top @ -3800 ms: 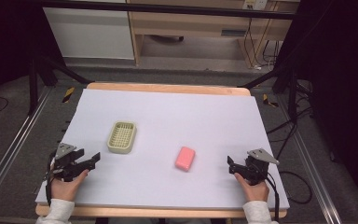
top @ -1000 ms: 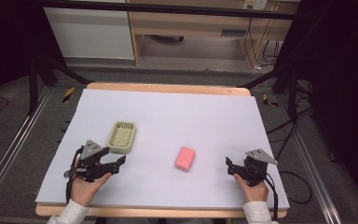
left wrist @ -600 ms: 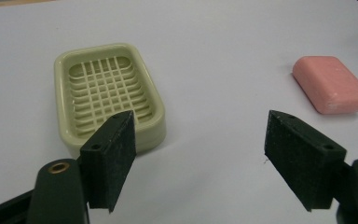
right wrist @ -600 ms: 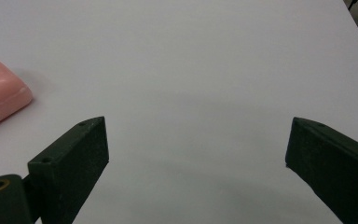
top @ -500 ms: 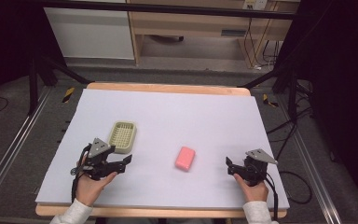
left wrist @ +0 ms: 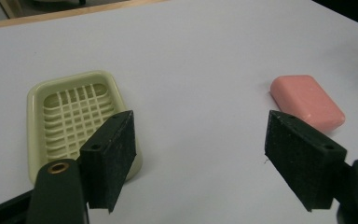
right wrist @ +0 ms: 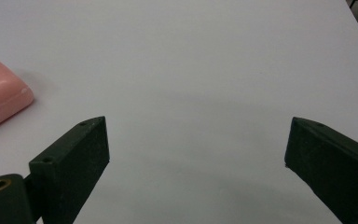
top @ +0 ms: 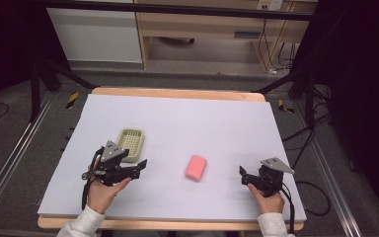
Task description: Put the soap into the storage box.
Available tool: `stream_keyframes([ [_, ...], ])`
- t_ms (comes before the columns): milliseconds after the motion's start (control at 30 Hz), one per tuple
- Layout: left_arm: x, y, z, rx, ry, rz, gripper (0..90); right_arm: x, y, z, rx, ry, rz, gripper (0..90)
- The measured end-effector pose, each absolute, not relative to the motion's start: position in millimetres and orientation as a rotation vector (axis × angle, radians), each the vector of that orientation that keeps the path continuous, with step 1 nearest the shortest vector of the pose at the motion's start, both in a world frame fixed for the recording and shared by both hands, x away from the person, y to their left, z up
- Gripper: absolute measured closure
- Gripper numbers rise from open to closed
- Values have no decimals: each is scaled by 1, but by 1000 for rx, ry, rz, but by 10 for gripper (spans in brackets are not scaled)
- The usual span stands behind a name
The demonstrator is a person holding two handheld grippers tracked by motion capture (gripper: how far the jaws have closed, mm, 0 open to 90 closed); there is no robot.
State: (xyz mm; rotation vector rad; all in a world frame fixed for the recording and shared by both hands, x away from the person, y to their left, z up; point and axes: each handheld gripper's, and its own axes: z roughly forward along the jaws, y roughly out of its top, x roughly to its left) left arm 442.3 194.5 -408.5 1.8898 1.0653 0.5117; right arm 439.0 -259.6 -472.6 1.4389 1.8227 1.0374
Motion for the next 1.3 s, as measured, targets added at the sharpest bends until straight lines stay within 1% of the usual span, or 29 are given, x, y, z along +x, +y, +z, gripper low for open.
stream_keyframes([
  [467,447,169,-402,1907,1028,496,242,439,-259,-472,1439,1825,1038,67],
  [1300,460,134,-406,1944,1006,455,240,439,-258,-471,1439,1837,1042,71],
])
